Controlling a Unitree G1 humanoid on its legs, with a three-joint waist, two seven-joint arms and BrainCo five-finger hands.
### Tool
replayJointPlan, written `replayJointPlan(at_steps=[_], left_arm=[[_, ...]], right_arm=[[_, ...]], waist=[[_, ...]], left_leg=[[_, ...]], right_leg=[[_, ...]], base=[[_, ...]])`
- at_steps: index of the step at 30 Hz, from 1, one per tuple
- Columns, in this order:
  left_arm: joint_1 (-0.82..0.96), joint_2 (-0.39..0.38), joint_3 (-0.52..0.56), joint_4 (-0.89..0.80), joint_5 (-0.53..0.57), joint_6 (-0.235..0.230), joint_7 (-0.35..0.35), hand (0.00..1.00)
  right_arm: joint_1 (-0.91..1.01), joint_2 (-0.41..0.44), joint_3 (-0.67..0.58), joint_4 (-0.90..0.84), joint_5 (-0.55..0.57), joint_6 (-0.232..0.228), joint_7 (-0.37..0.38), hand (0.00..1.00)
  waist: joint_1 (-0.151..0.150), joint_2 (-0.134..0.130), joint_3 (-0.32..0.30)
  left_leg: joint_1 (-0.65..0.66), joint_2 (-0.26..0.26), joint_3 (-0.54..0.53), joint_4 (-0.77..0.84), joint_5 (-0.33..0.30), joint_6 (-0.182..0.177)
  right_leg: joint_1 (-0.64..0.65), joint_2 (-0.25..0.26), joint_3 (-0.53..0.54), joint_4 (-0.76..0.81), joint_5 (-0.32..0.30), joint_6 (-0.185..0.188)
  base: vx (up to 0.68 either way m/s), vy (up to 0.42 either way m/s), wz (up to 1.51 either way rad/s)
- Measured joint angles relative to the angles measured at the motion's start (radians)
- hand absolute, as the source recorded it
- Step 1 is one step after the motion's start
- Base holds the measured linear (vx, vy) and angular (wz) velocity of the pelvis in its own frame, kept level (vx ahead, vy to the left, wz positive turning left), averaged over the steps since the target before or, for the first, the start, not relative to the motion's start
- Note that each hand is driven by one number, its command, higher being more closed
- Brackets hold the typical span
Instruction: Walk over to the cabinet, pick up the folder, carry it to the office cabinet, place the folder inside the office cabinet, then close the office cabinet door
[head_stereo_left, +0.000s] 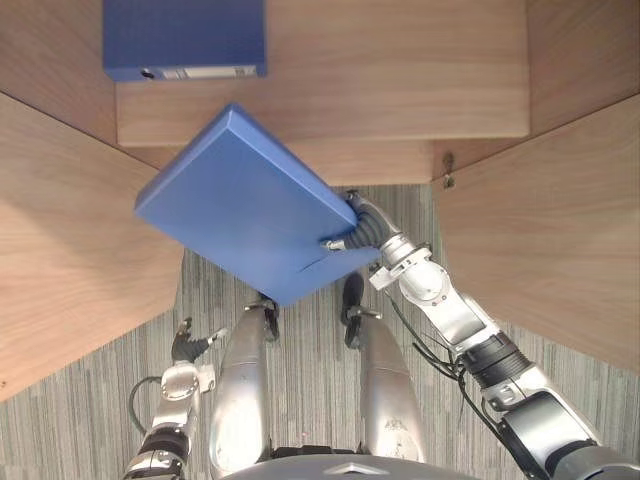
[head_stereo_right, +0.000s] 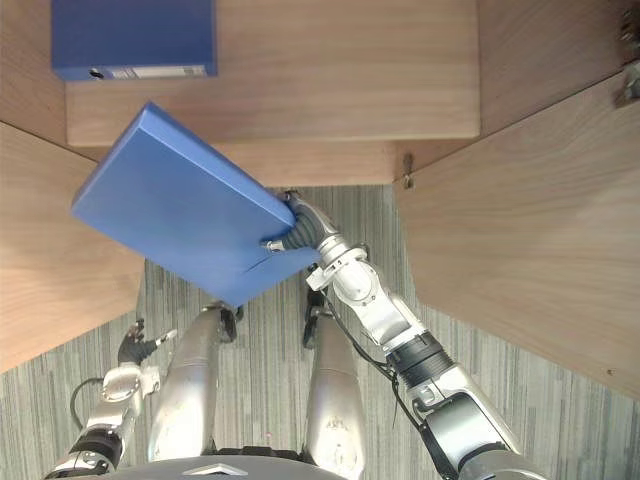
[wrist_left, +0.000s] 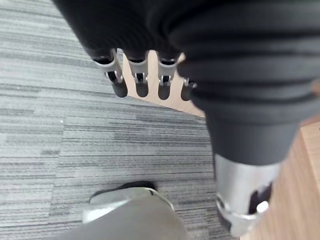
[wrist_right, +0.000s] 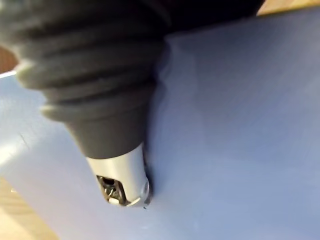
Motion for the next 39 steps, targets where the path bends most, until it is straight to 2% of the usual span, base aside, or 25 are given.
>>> replayJointPlan(at_steps=[2, 6, 8, 12, 15, 25, 32, 39], left_arm=[[-0.015, -0.003, 0.0, -0.035, -0.001, -0.006, 0.002, 0.0], [-0.046, -0.026, 0.0, -0.115, -0.001, -0.023, 0.002, 0.0], [-0.054, -0.04, 0.0, -0.137, -0.001, -0.025, 0.003, 0.0], [-0.062, -0.07, -0.008, -0.163, -0.021, -0.025, 0.01, 0.0], [-0.063, -0.072, -0.008, -0.172, -0.03, -0.025, 0.022, 0.0], [-0.089, -0.091, 0.0, -0.168, -0.05, -0.016, 0.065, 0.0], [-0.111, -0.103, -0.001, -0.144, -0.08, -0.012, 0.099, 0.0], [-0.136, -0.121, -0.002, -0.12, -0.1, -0.002, 0.118, 0.0]], right_arm=[[0.001, 0.038, -0.051, -0.001, 0.056, 0.0, -0.011, 1.0], [-0.021, 0.105, -0.202, -0.013, 0.288, 0.0, -0.071, 1.0], [-0.042, 0.111, -0.244, -0.013, 0.37, 0.0, -0.084, 1.0], [-0.114, 0.127, -0.347, 0.011, 0.608, -0.011, -0.12, 1.0], [-0.176, 0.127, -0.403, 0.065, 0.727, -0.014, -0.133, 1.0], [-0.398, 0.169, -0.479, 0.305, 0.965, -0.013, -0.256, 1.0], [-0.535, 0.179, -0.488, 0.457, 1.098, -0.007, -0.307, 1.0], [-0.625, 0.188, -0.491, 0.589, 1.14, 0.006, -0.358, 1.0]], waist=[[0.006, 0.0, 0.008], [0.021, 0.002, 0.03], [0.025, 0.004, 0.036], [0.026, 0.004, 0.036], [0.032, 0.004, 0.036], [0.038, 0.005, 0.036], [0.034, 0.005, 0.034], [0.031, 0.015, 0.028]], left_leg=[[-0.051, 0.008, -0.001, 0.026, -0.004, -0.001], [-0.133, 0.016, -0.002, 0.065, -0.01, 0.002], [-0.145, 0.02, -0.002, 0.08, -0.017, 0.005], [-0.161, 0.02, -0.001, 0.093, -0.026, 0.008], [-0.169, 0.021, -0.001, 0.091, -0.027, 0.007], [-0.176, 0.018, -0.005, 0.08, -0.025, 0.007], [-0.175, 0.01, -0.013, 0.062, -0.012, 0.009], [-0.174, 0.003, -0.029, 0.029, 0.021, 0.006]], right_leg=[[-0.052, 0.0, -0.001, 0.032, -0.01, -0.002], [-0.137, -0.003, -0.002, 0.079, -0.015, 0.001], [-0.147, -0.003, -0.001, 0.092, -0.019, 0.001], [-0.165, -0.006, -0.001, 0.11, -0.031, -0.002], [-0.174, -0.007, -0.002, 0.113, -0.035, -0.004], [-0.174, -0.009, -0.012, 0.098, -0.033, -0.006], [-0.168, -0.014, -0.024, 0.084, -0.031, -0.006], [-0.15, -0.018, -0.052, 0.052, -0.01, -0.011]], base=[[-0.05, -0.03, -0.04], [0.0, 0.0, 0.0], [0.02, -0.002, -0.01], [0.07, 0.0, 0.0], [0.05, -0.008, 0.0], [0.01, -0.002, 0.0], [0.02, -0.007, 0.04], [0.0, -0.01, 0.09]])
